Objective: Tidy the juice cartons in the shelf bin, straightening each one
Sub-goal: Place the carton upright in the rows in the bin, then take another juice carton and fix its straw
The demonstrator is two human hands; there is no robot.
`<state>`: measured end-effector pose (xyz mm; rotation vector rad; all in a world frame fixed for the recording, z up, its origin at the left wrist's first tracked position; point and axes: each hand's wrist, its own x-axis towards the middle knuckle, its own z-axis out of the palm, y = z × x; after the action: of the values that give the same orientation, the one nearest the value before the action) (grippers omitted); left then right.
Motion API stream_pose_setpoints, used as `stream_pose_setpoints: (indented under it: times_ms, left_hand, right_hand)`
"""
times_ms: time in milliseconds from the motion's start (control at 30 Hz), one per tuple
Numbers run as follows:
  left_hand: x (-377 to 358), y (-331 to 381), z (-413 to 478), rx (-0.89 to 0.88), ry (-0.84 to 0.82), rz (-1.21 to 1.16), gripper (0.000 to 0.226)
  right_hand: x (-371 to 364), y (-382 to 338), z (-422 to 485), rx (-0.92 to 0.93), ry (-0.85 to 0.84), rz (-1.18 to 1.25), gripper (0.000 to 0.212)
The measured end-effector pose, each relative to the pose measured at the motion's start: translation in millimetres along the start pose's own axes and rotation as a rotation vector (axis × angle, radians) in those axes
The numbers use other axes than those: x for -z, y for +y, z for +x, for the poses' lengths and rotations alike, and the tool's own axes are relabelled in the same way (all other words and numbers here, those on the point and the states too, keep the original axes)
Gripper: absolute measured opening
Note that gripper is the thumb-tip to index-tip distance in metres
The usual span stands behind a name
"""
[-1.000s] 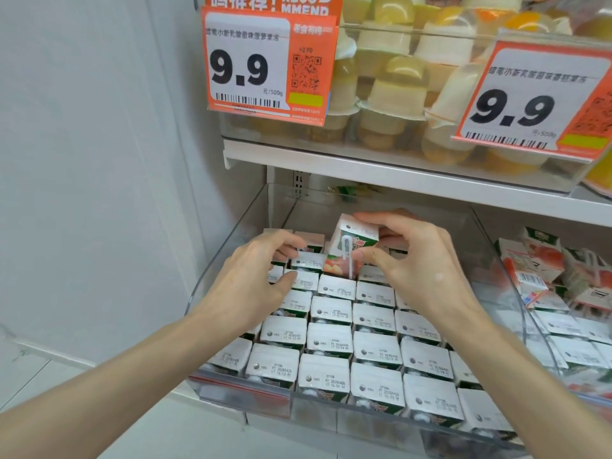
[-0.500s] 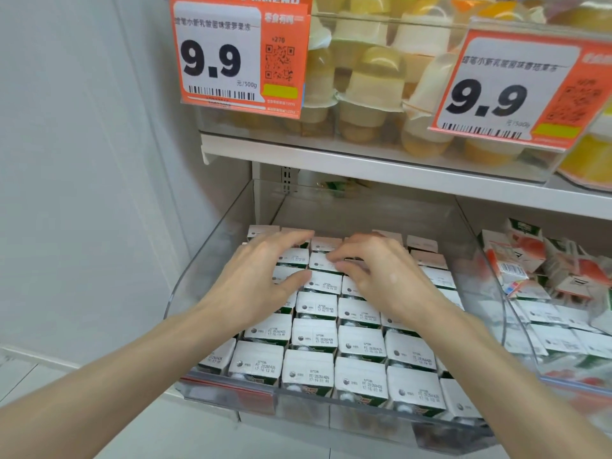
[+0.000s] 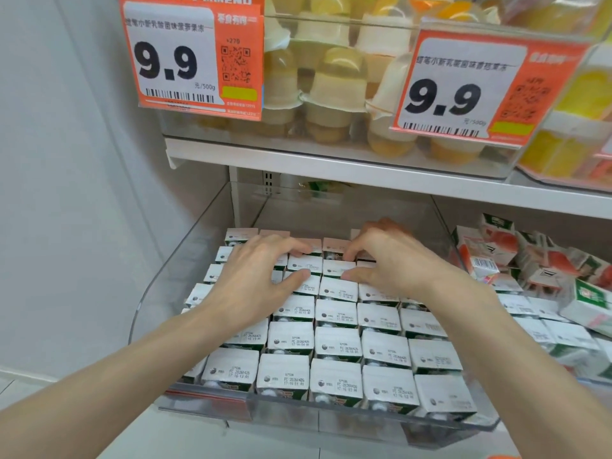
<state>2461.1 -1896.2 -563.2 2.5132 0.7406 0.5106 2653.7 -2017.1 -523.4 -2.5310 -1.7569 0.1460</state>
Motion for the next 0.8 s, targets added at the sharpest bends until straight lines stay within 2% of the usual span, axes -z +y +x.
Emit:
stream_pose_setpoints:
  times_ms: [167,367,467,533,633,800]
  left_hand:
    - [-4,-1,3,-0.038,-0.035,-0.037,0.046]
    - [-5,5,3,-0.109,-0.052,-0.204,0.065]
    - [-4,16,1,-0.149,-0.069,-0.334,0.048]
    - [-1,22,-4,-0.111,-0.084,-0.480,0.037]
    - [2,25,-12,-0.024,-0.126,-0.667,0.029]
    - [8,22,-25,0.100,-0.140,-0.808,0.043]
  right_hand:
    - [0,0,-10,0.022,0.047,0.027,0.034]
    - [11,-2,-40,0.077,0.358,0.344,0.037]
    - [6,-8,-52,0.085,0.432,0.582,0.035]
    - [0,-11,-56,0.054,0.474,0.789,0.032]
    - [-4,-16,-59,-0.025,0.430,1.105,0.033]
    - [-7,-22,-61,-0.078,0.328,1.258,0.028]
